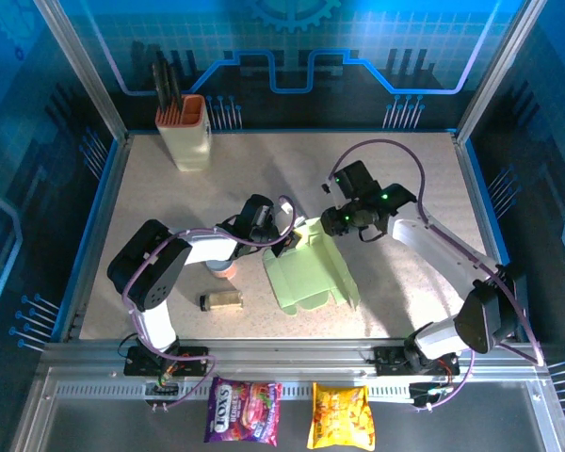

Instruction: Fold the paper box

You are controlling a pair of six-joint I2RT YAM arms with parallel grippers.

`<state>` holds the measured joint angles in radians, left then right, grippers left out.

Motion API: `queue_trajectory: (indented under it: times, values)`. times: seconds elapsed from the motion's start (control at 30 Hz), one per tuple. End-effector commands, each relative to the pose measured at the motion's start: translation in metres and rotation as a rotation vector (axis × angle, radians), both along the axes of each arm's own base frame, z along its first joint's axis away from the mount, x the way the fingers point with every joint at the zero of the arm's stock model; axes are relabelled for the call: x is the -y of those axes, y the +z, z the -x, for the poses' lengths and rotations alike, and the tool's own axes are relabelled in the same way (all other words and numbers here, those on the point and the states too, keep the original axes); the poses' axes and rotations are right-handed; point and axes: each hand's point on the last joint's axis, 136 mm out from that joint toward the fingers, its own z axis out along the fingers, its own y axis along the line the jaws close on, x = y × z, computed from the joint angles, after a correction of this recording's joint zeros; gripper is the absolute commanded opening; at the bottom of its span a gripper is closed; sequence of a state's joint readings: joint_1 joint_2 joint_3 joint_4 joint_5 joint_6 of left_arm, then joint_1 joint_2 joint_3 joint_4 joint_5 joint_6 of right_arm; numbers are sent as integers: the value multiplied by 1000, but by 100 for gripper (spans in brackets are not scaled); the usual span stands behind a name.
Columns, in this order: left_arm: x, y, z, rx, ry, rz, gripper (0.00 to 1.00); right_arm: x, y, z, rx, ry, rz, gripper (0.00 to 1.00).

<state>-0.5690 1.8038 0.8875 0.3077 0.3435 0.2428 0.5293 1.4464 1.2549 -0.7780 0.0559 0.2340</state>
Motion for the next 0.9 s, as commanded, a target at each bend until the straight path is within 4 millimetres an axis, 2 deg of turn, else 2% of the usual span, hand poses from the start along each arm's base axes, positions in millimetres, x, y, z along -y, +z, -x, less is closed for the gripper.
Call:
queue_trajectory:
  times: [0.0, 0.17, 0.4, 0.6, 0.87]
  values:
    - [-7, -15, 13, -50, -5, -67, 4, 1, -15, 5, -70, -16, -52, 37]
    - [-6, -16, 14, -50, -9, -70, 5, -2, -36, 9, -136, -3, -69, 37]
    - [-7, -16, 15, -51, -7, -73, 5, -8, -52, 10, -181, 7, -90, 38]
    - [-8, -17, 16, -51, -3, -73, 5, -4, -68, 11, -218, -9, -82, 38]
    - [-1, -11, 16, -53, -6, -51, 7, -4, -77, 15, -248, -21, -115, 35]
